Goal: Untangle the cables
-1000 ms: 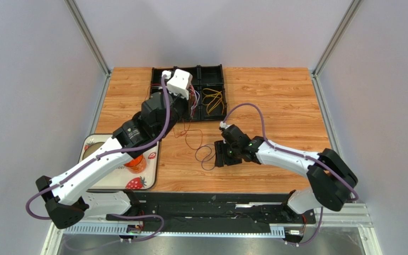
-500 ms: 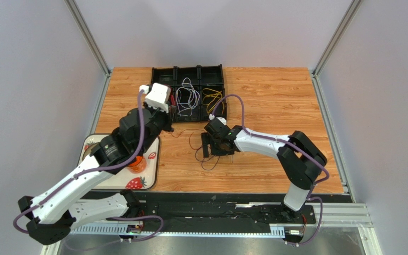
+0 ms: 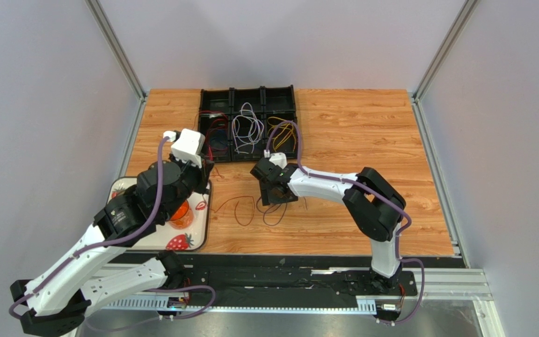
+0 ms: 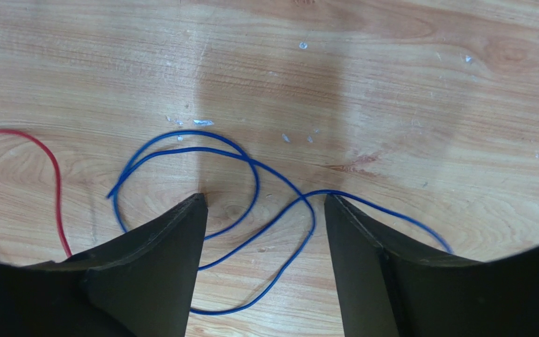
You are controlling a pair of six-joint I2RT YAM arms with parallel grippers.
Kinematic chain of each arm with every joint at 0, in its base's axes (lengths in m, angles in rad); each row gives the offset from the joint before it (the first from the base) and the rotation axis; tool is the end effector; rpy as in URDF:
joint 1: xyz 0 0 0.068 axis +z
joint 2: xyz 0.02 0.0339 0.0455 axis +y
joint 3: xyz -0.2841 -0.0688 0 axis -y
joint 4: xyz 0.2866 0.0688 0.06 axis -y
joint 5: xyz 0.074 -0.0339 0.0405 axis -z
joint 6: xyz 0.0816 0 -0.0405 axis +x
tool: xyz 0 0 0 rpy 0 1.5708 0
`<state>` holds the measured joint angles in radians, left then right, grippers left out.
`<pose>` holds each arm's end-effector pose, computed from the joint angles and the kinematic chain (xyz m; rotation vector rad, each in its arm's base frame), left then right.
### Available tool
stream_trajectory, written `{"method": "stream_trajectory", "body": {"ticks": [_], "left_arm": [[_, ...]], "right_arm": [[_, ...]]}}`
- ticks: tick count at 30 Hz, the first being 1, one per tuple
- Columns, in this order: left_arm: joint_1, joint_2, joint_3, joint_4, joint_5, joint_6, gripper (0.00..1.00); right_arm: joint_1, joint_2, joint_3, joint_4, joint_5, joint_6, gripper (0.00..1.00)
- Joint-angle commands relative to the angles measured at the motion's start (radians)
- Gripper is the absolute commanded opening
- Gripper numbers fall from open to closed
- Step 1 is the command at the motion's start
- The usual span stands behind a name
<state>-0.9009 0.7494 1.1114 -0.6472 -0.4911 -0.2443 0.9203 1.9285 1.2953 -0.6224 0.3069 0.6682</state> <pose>0.1536 -0.1320 0.4236 0.2612 1.8171 -0.3521 0.2819 0.3297 0.1141 -0.2741 2.6914 0.0134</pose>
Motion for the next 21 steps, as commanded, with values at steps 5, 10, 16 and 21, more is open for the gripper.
{"method": "stream_trajectory", "body": {"ticks": [5,10,16,21], "left_arm": [[0.003,-0.102,-0.033,-0.189,0.032,-0.107,0.00],[0.003,-0.146,-0.081,-0.258,0.054,-0.164,0.00],[0.002,-0.179,-0.139,-0.307,0.086,-0.219,0.00],[-0.038,-0.183,-0.153,-0.296,0.074,-0.224,0.00]], "right_arm": [[0.031,0.066,-0.047,-0.034,0.067,0.056,0.24],[0.031,0.079,-0.063,-0.023,0.061,0.059,0.00],[0.031,0.046,-0.064,-0.022,0.072,0.028,0.00],[0.022,-0.052,-0.013,-0.082,0.110,-0.018,0.00]]}}
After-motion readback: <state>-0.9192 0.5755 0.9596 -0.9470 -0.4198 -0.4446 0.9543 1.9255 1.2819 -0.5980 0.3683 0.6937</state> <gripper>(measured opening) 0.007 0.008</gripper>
